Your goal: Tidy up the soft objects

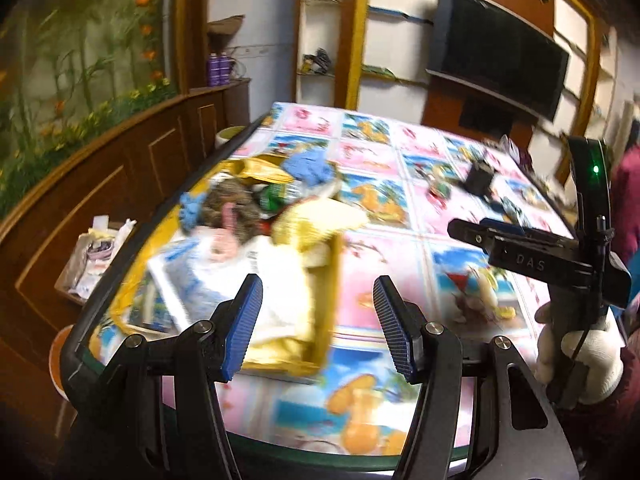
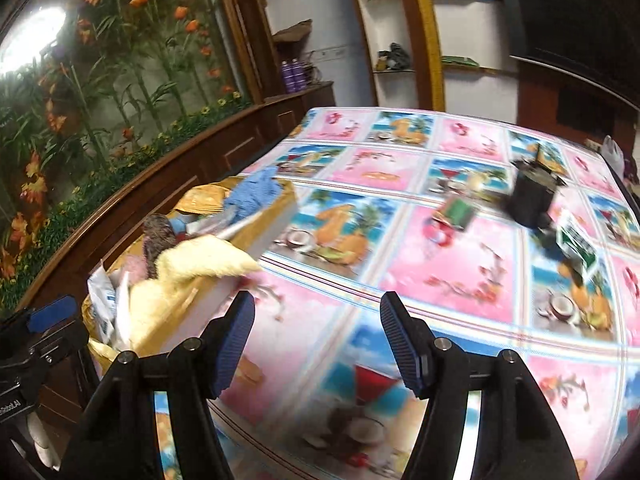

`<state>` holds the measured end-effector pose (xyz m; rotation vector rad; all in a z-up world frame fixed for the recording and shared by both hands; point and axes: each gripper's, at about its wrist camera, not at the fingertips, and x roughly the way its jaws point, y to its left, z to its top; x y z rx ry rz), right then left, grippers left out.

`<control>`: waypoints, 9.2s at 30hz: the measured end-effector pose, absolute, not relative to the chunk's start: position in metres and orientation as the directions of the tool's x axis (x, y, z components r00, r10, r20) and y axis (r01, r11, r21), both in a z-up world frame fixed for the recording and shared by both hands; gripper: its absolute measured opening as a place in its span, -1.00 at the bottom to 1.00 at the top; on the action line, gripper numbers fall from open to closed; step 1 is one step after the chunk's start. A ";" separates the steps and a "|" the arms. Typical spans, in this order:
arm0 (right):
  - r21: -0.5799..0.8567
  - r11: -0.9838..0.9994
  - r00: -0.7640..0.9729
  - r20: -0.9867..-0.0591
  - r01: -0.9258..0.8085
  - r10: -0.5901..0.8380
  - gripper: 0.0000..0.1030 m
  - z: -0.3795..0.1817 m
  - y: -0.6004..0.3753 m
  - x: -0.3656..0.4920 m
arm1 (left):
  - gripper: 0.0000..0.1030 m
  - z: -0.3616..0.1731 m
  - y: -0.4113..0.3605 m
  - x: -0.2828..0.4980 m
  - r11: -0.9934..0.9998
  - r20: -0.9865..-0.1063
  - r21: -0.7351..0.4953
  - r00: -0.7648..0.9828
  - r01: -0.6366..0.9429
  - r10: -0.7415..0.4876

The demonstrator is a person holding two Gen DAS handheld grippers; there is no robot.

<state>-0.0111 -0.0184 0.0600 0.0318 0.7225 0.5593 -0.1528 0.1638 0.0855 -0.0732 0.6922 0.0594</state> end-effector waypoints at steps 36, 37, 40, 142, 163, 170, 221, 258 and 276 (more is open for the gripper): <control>0.232 0.876 0.611 -0.641 -0.423 0.465 0.38 0.038 -0.048 -0.015 | 0.13 0.049 0.100 -0.124 0.998 -0.761 0.024 0.649 0.053 -0.016; 0.232 0.879 0.613 -0.642 -0.417 0.460 0.38 0.038 -0.049 -0.015 | 0.13 0.047 0.096 -0.119 0.995 -0.776 -0.028 0.625 0.093 -0.081; 0.260 0.883 0.624 -0.630 -0.391 0.462 0.38 0.041 -0.060 -0.012 | 0.13 0.036 0.085 -0.097 0.971 -0.810 -0.170 0.537 0.170 -0.236; 0.035 0.916 0.459 -0.857 -0.399 0.233 0.18 0.015 -0.088 -0.016 | -0.64 0.097 0.234 -0.144 0.902 -0.552 -0.421 0.761 0.100 -0.342; 0.211 0.863 0.472 -0.765 -0.460 0.439 -0.50 0.046 -0.073 -0.066 | -0.64 0.078 0.273 -0.147 0.897 -0.554 -0.440 0.772 0.048 -0.313; 0.255 0.801 0.435 -0.730 -0.542 0.527 -0.49 0.078 -0.016 -0.051 | -0.64 0.080 0.286 -0.127 0.908 -0.571 -0.418 0.775 0.011 -0.272; 0.193 0.767 0.515 -0.638 -0.612 0.572 0.23 0.116 0.110 -0.006 | 0.20 0.097 0.310 -0.184 0.941 -0.463 -0.283 0.886 -0.184 0.034; 0.439 0.787 0.573 -0.539 -0.434 0.617 0.33 0.032 -0.039 -0.106 | 1.00 0.108 0.094 -0.191 0.985 -0.393 0.109 0.904 -0.135 0.168; 0.287 0.828 0.554 -0.632 -0.482 0.541 0.33 0.025 0.010 -0.112 | 1.00 0.083 0.157 -0.179 0.929 -0.461 0.137 0.809 -0.343 0.366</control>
